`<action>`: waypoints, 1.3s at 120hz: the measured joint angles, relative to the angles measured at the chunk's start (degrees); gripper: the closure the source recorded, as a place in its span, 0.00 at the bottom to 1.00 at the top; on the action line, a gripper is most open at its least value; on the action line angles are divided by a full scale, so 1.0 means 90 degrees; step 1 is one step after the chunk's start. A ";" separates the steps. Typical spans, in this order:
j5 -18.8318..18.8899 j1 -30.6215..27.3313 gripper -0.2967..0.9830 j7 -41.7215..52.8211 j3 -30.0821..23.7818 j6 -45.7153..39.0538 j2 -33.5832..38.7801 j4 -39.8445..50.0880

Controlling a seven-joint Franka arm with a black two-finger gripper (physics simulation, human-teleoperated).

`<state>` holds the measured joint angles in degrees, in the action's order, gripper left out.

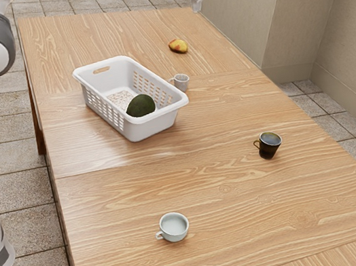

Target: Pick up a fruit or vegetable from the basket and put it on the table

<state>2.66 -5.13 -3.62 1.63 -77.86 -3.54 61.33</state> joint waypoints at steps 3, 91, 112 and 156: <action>0.0021 -0.0111 0.23 -0.0005 -0.0003 0.0009 -0.0115 0.0071; -0.0221 -0.1356 0.23 -0.0070 0.0020 -0.1270 0.0362 0.3860; -0.0254 -0.1438 0.23 -0.0072 0.0023 -0.2001 0.0584 0.4837; -0.0266 -0.1578 0.23 -0.0081 0.0024 -0.2718 0.0876 0.5767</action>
<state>0.27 -19.33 -4.34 1.85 -102.32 4.35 113.23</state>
